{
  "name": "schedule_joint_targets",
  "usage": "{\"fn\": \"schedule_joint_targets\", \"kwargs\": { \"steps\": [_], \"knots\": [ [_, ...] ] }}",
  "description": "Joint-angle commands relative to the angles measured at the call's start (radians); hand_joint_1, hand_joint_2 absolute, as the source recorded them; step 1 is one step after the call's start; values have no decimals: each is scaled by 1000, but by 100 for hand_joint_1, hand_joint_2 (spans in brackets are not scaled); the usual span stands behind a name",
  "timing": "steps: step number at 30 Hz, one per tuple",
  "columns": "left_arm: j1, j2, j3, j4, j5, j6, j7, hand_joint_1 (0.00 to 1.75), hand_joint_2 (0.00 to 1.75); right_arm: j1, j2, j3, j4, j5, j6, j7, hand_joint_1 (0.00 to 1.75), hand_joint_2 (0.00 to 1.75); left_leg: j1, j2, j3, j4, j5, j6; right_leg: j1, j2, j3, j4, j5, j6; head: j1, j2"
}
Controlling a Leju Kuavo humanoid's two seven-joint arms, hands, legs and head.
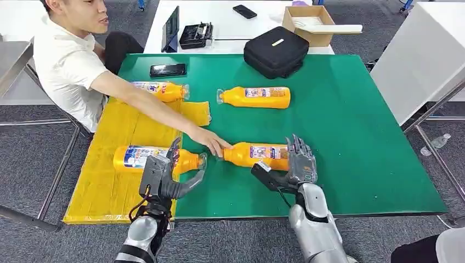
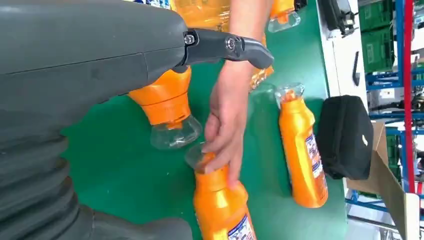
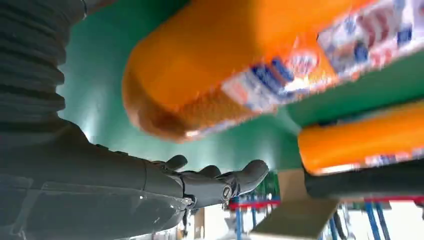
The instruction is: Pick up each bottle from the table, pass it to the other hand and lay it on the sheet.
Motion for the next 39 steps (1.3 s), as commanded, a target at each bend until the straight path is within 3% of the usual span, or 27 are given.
{"fn": "schedule_joint_targets", "kwargs": {
  "steps": [1,16,17,18,39],
  "knots": [
    [-43,-38,33,49,-41,15,23,0,175,-78,34,-9,160,0,12,-5,0,175,1,2,2,0,-1,0,1,1,2,0,0,-3,0,0],
    [-72,-38,1,81,-72,11,12,0,175,-149,20,-18,281,-13,20,3,0,175,1,1,2,0,-1,0,2,-1,3,-1,0,-4,0,0],
    [-76,-38,-1,87,-72,10,10,0,175,-162,11,-19,315,-16,17,-4,154,175,1,1,3,0,-1,0,2,-1,4,-1,-1,-5,0,0],
    [-82,-38,-2,93,-72,9,8,0,175,-178,-2,-22,354,-8,12,7,175,175,1,1,2,0,0,0,1,-1,2,-1,0,-3,0,0],
    [-90,-38,-8,95,-74,5,-5,0,175,-201,-27,-70,455,-32,54,3,175,175,1,-1,6,0,1,1,2,-3,6,-2,0,-3,0,0]
  ]
}}
